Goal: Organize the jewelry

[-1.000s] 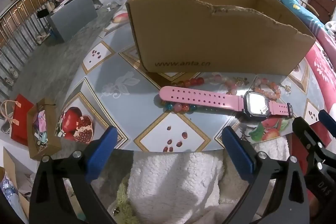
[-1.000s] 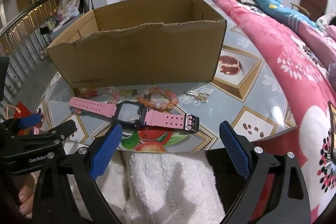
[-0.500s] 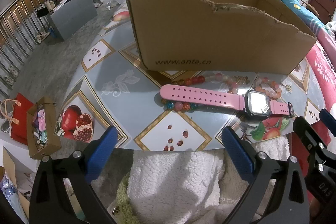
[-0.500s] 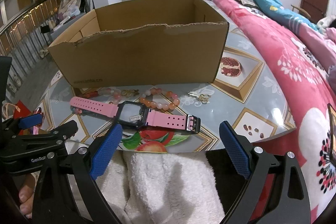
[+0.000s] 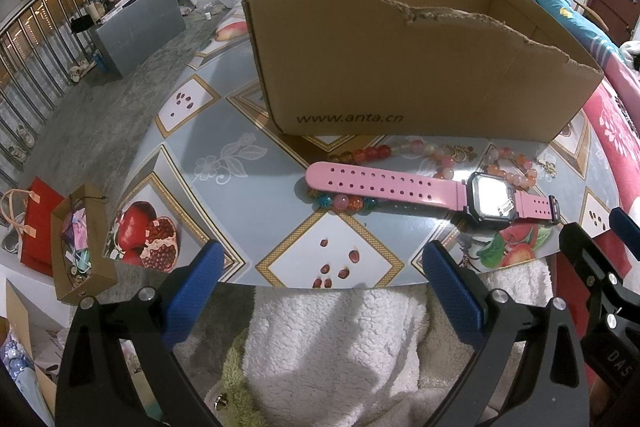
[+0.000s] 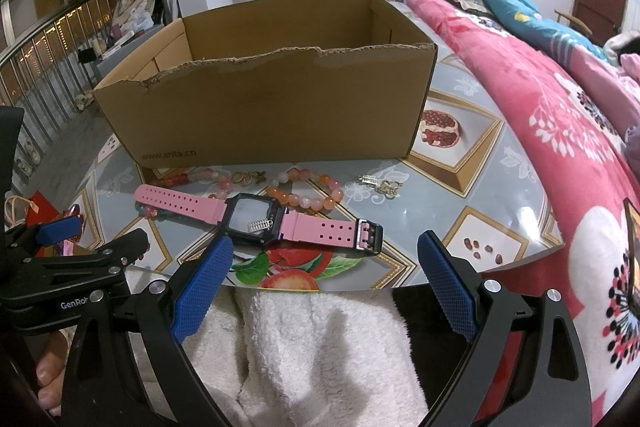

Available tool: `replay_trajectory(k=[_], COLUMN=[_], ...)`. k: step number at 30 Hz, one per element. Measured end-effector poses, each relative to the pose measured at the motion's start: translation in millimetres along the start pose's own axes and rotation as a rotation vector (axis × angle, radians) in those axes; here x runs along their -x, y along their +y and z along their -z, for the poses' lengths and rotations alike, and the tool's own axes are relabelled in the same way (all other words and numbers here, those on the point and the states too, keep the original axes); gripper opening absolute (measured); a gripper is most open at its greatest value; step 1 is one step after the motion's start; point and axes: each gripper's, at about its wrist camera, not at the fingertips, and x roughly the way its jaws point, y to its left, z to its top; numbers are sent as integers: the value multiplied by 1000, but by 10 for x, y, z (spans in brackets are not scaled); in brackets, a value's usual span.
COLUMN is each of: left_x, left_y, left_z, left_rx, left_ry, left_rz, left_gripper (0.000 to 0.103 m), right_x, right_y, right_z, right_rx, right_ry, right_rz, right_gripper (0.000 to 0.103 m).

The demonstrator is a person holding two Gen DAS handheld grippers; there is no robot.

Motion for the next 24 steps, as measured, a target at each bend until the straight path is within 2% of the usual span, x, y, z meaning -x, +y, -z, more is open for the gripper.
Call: replay_trajectory(k=[24], left_x=[-19], left_y=[35], left_z=[-1], left_rx=[0], left_ry=[-1], left_rz=[-5], left_gripper=[97], right_x=[1], right_y=[14], right_z=[3], right_rx=[1], right_ry=[-2], right_rz=[-2], right_gripper=[89])
